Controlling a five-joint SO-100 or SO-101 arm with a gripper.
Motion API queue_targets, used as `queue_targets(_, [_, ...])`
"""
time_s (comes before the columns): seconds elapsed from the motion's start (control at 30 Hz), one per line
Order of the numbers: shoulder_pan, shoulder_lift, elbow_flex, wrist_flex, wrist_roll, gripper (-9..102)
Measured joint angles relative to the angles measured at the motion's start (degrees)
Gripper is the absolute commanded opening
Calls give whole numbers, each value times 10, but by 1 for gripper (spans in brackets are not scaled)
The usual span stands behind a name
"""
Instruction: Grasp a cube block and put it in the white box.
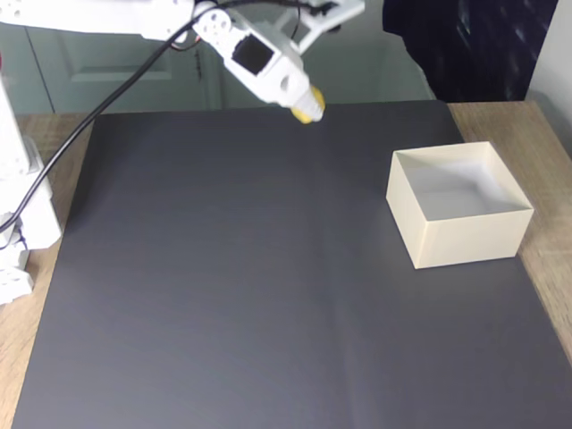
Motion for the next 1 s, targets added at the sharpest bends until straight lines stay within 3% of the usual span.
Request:
queue_targets(0.23, [23,43,0,-43,18,0])
queue_targets(0.6, [93,54,-89,-43,37,0])
queue_targets(1.0, [203,-29,-195,-43,51,0])
